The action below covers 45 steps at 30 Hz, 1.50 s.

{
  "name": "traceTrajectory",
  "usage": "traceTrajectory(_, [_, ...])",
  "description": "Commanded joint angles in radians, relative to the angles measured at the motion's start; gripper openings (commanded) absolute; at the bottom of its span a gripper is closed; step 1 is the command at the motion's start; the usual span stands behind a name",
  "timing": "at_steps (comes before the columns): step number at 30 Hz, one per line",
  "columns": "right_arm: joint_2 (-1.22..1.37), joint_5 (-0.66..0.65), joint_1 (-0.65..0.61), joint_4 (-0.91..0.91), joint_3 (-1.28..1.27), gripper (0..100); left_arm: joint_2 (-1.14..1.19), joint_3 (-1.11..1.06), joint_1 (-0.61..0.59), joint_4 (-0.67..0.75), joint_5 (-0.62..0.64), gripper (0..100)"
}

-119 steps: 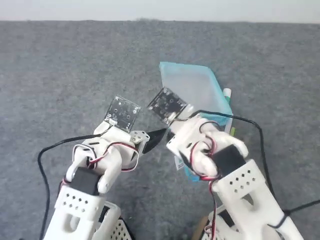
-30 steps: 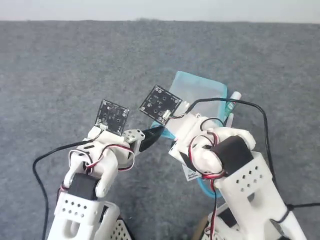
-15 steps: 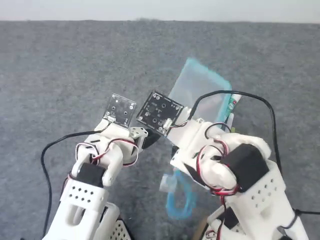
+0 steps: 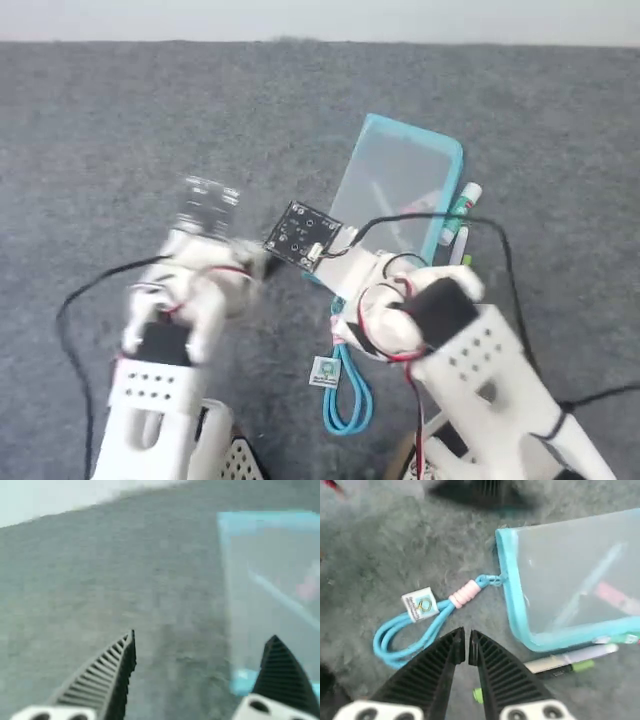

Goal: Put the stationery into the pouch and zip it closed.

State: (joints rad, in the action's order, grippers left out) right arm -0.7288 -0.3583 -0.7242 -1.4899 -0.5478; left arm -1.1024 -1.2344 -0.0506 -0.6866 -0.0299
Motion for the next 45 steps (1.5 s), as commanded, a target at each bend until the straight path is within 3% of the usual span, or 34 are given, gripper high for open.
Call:
traceTrajectory(1, [0.056,0.101,-0.007,0.163,-0.081,1.1,0.011,0.091,-0.235,-0.025,0.052,38])
traceTrajectory(4, [0.18,0.176,-0.015,0.226,-0.049,3.3,0.012,0.081,-0.301,-0.021,0.1,38])
traceTrajectory(10, [0.475,0.368,-0.127,0.237,0.034,17.0,0.012,0.077,-0.368,0.012,0.141,38])
traceTrajectory(19, [0.69,0.531,-0.125,0.317,0.057,16.2,0.012,0.077,-0.365,0.012,0.141,38])
traceTrajectory(29, [0.742,0.537,-0.035,0.329,0.06,16.5,0.012,0.077,-0.364,0.009,0.141,38])
traceTrajectory(45, [0.745,0.529,-0.033,0.372,0.049,16.5,0.012,0.076,-0.331,0.006,0.141,38])
